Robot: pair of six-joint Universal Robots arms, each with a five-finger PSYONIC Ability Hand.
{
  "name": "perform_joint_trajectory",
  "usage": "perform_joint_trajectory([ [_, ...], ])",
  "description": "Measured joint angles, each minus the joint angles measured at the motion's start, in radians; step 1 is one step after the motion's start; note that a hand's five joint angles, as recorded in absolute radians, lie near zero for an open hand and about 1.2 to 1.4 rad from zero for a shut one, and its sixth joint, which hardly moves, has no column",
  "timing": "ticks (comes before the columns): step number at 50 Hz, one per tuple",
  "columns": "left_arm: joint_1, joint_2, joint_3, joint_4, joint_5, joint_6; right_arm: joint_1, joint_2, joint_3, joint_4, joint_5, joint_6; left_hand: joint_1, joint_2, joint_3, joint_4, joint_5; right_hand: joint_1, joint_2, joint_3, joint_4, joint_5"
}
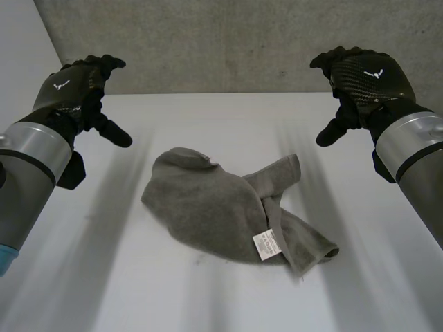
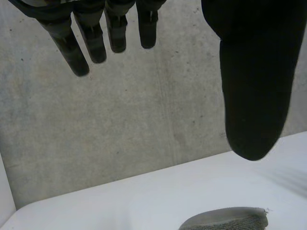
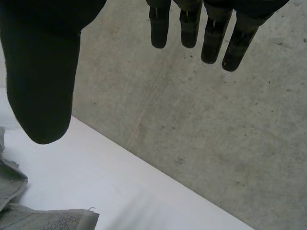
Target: Fold the towel.
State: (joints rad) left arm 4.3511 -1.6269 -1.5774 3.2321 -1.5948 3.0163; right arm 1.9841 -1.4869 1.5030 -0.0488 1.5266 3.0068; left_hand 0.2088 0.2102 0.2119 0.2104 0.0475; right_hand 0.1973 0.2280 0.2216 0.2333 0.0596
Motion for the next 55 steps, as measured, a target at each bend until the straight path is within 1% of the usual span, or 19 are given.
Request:
perform_joint_trajectory([
  [8,0.001,-0.014,-0.005,0.008,0.000,-0.001,0.000,0.003,0.000,0.000,-0.015,-0.014,-0.014,-0.026,-0.027,-0.026,-0.012,-0.008,-0.013,-0.017,-0.011,-0.006],
  [10,0.001,-0.016,-0.005,0.007,0.000,-0.001,-0.001,0.003,0.001,0.000,-0.017,-0.015,0.079,0.072,0.060,0.064,0.058,0.037,0.043,0.038,0.037,0.040],
  [11,0.001,-0.019,-0.005,0.007,0.000,-0.001,-0.001,0.004,0.002,0.000,-0.019,-0.015,0.149,0.147,0.145,0.132,0.124,0.090,0.102,0.108,0.099,0.094],
  [13,0.001,-0.021,-0.005,0.007,0.001,-0.002,-0.001,0.005,0.003,0.000,-0.021,-0.014,0.264,0.255,0.246,0.249,0.240,0.115,0.136,0.145,0.133,0.123],
  [14,0.001,-0.024,-0.004,0.008,0.003,-0.002,-0.001,0.007,0.004,0.000,-0.022,-0.013,0.336,0.331,0.329,0.331,0.312,0.087,0.103,0.117,0.104,0.097],
  [15,0.000,-0.026,-0.004,0.008,0.004,-0.002,-0.001,0.009,0.004,0.001,-0.023,-0.012,0.336,0.331,0.329,0.331,0.312,0.037,0.042,0.051,0.040,0.042],
  [16,0.000,-0.028,-0.003,0.009,0.006,-0.002,-0.001,0.010,0.005,0.001,-0.023,-0.011,0.300,0.297,0.312,0.314,0.302,0.007,0.003,0.006,0.001,0.007],
  [17,0.000,-0.029,-0.002,0.009,0.008,-0.002,-0.001,0.011,0.005,0.001,-0.023,-0.010,0.241,0.244,0.243,0.243,0.247,-0.002,-0.009,-0.010,-0.009,-0.002],
  [19,0.000,-0.032,0.001,0.010,0.012,-0.001,-0.002,0.012,0.005,0.001,-0.023,-0.010,0.207,0.214,0.228,0.228,0.216,-0.002,-0.009,-0.010,-0.009,-0.002],
  [20,0.000,-0.036,0.003,0.010,0.016,0.000,-0.002,0.013,0.005,0.003,-0.022,-0.010,0.102,0.101,0.100,0.101,0.095,-0.008,-0.015,-0.018,-0.012,-0.006],
  [21,-0.001,-0.041,0.009,0.013,0.022,0.003,-0.002,0.014,0.005,0.005,-0.022,-0.011,0.055,0.054,0.053,0.057,0.056,-0.008,-0.015,-0.018,-0.012,-0.006],
  [26,-0.003,-0.074,0.036,0.025,0.037,0.037,-0.003,0.016,0.006,0.020,-0.019,-0.013,-0.015,-0.018,-0.019,-0.017,-0.010,-0.008,-0.015,-0.018,-0.012,-0.006],
  [30,-0.010,-0.146,0.088,0.040,0.047,0.135,-0.004,0.018,0.015,0.052,-0.019,-0.017,-0.025,-0.027,-0.029,-0.028,-0.019,-0.008,-0.015,-0.018,-0.012,-0.006],
  [32,-0.013,-0.163,0.101,0.042,0.048,0.158,-0.004,0.018,0.018,0.059,-0.019,-0.020,-0.025,-0.027,-0.029,-0.028,-0.019,-0.008,-0.015,-0.018,-0.012,-0.006],
  [34,-0.039,-0.251,0.169,0.043,0.057,0.273,-0.004,0.023,0.038,0.092,-0.021,-0.040,-0.025,-0.027,-0.029,-0.028,-0.019,-0.008,-0.015,-0.018,-0.012,-0.006],
  [38,-0.079,-0.362,0.259,0.038,0.069,0.401,-0.003,0.028,0.076,0.115,-0.022,-0.082,-0.023,-0.025,-0.027,-0.026,-0.019,-0.008,-0.015,-0.018,-0.012,-0.006],
  [44,-0.129,-0.546,0.413,0.033,0.083,0.554,0.000,0.029,0.167,0.120,-0.028,-0.152,-0.022,-0.025,-0.027,-0.025,-0.019,-0.008,-0.015,-0.018,-0.012,-0.006],
  [49,-0.156,-0.650,0.508,0.033,0.096,0.609,0.002,0.030,0.229,0.114,-0.039,-0.165,-0.010,-0.012,-0.014,-0.013,-0.019,-0.008,-0.015,-0.018,-0.012,-0.006],
  [55,-0.179,-0.808,0.656,0.017,0.144,0.689,0.008,0.030,0.329,0.071,-0.051,-0.159,0.024,0.023,0.022,0.024,0.012,-0.008,-0.015,-0.018,-0.012,-0.006],
])
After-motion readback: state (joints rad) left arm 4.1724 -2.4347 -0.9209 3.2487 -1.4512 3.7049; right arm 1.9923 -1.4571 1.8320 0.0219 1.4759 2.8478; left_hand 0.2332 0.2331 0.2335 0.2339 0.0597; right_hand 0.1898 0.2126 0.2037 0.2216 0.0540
